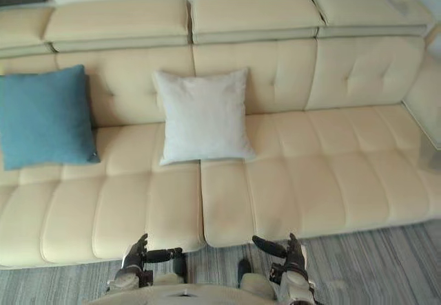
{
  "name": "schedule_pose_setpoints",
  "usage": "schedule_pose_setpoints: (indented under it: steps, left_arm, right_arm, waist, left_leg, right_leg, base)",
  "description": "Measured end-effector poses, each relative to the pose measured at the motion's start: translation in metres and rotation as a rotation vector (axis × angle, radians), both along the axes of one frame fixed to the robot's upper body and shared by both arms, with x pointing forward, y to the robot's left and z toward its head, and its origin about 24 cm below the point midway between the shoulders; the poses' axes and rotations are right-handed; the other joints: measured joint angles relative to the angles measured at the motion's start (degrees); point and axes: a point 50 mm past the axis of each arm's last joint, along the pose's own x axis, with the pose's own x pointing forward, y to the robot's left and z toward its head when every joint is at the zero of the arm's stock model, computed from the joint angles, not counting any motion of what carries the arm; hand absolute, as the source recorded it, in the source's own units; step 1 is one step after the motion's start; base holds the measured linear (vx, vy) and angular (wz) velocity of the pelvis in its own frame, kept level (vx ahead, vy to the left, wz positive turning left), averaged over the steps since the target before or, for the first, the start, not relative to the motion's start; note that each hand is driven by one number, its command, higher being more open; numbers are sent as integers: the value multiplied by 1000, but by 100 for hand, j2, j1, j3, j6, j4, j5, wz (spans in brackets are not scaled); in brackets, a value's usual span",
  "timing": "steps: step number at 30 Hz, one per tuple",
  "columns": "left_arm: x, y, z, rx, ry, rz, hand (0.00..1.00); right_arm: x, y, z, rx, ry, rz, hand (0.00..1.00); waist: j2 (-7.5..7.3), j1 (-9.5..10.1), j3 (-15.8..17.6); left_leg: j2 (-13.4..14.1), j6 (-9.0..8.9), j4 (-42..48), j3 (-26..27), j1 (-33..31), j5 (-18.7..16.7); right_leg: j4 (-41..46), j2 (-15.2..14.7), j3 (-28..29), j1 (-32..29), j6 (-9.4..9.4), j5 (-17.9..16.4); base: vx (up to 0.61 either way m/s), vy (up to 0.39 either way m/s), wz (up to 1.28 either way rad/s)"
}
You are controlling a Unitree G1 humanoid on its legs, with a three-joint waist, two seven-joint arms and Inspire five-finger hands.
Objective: Pick up cushions and gather them together orderly.
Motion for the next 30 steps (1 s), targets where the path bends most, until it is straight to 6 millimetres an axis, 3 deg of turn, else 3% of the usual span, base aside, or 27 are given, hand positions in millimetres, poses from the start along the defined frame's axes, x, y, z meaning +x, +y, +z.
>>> schedule_pose_setpoints:
  steps: [3,4,6,7,8,9,11,12,13,14,15,19,20,22,23,26,30]
  left_arm:
    - [6,2,1,9,-9,-8,100]
    - [14,4,4,16,-26,-14,100]
    - [16,4,4,18,-32,-14,100]
    - [19,3,5,14,-39,-13,100]
    - [23,3,7,17,-55,-13,100]
    - [24,4,9,25,-68,-9,100]
    - [30,7,12,37,-92,-2,100]
    - [32,3,13,28,-102,-1,100]
    - [32,1,13,24,-104,0,100]
    - [36,-1,14,19,-112,-7,100]
    - [41,-6,15,8,-124,-11,100]
    - [47,-20,18,-15,-151,-50,100]
    - [52,-23,20,-19,-167,-64,100]
    - [53,-23,21,-17,-173,-62,100]
    - [53,-23,21,-18,-172,-61,100]
    - [50,-28,19,-34,-165,-53,100]
    - [47,-22,18,-17,-152,-50,100]
  right_arm:
    - [19,4,4,6,-40,14,100]
    - [26,7,6,10,-57,23,100]
    - [26,10,6,15,-57,31,100]
    - [24,12,5,20,-55,30,100]
    - [16,14,3,26,-35,26,100]
    - [14,15,2,30,-30,26,100]
    - [19,14,4,18,-46,38,100]
    - [25,13,7,8,-63,48,100]
    - [30,13,8,5,-76,51,100]
    - [33,13,10,-4,-89,55,100]
    - [36,12,12,-10,-97,56,100]
    - [33,12,11,-16,-92,48,100]
    - [35,11,12,-20,-98,44,100]
    - [37,11,14,-24,-113,39,100]
    - [39,10,16,-31,-125,37,100]
    - [42,10,17,-34,-135,37,100]
    - [36,27,13,19,-120,30,100]
  waist:
    - [-55,33,77]
    - [-152,29,207]
    - [-146,39,275]
    - [-155,35,334]
    - [-210,44,328]
    - [-266,65,302]
    - [-316,190,259]
    - [-238,247,263]
    - [-231,274,279]
    - [-244,329,285]
    - [-165,330,320]
    - [-53,321,371]
    - [-63,297,387]
    - [-100,307,411]
    - [-133,294,431]
    - [-89,275,414]
    - [-199,254,365]
  left_leg:
    - [17,64,136,276,-179,-69]
    - [70,133,577,331,-424,-267]
    - [226,227,912,339,-605,-424]
    - [263,246,1092,319,-705,-488]
    - [269,231,1263,245,-761,-556]
    - [257,226,1382,174,-866,-579]
    - [238,163,1500,206,-1101,-491]
    - [299,180,1421,227,-1183,-345]
    - [303,163,1369,252,-1208,-250]
    - [278,102,1322,269,-1325,-146]
    - [314,90,1308,183,-1412,-57]
    - [314,-9,972,-77,-1449,455]
    - [314,3,1162,-139,-1570,326]
    - [256,67,1860,-151,-1594,-274]
    - [228,55,2333,-223,-1541,-713]
    - [160,20,2648,-485,-1194,-1454]
    - [49,144,2473,-58,-1085,-1444]
  right_leg:
    - [388,-12,252,-421,28,-12]
    - [752,-22,241,-697,67,12]
    - [842,-21,157,-727,148,29]
    - [1915,-137,-286,-961,-19,-485]
    - [3237,-288,-644,-1087,104,-936]
    - [3654,-314,-675,-1063,196,-1029]
    - [3232,-224,-670,-1057,237,-1148]
    - [2787,-98,-681,-945,199,-1171]
    - [2521,-62,-678,-862,107,-1223]
    - [2088,-32,-714,-764,-143,-1366]
    - [1947,34,-795,-750,-266,-1338]
    - [1926,75,-1285,-701,-365,-1288]
    - [1935,15,-1452,-736,-452,-1259]
    - [2081,-114,-1459,-769,-464,-1252]
    - [2154,-197,-1424,-798,-451,-1245]
    - [2259,-314,-1201,-939,-290,-1153]
    - [1891,-378,-792,-972,-64,-821]
  base:
    - [-69,31,-54]
    - [-129,21,-27]
    - [-164,-11,-12]
    - [-110,-49,18]
    - [-73,-90,25]
    - [-64,-109,22]
    - [-74,-140,-10]
    - [-76,-119,-23]
    - [-126,-147,-11]
    - [-152,-160,7]
    - [-170,-144,21]
    - [-145,-48,60]
    - [-125,5,46]
    - [-93,58,20]
    - [-89,149,-7]
    - [-89,156,-21]
    - [-103,188,-46]
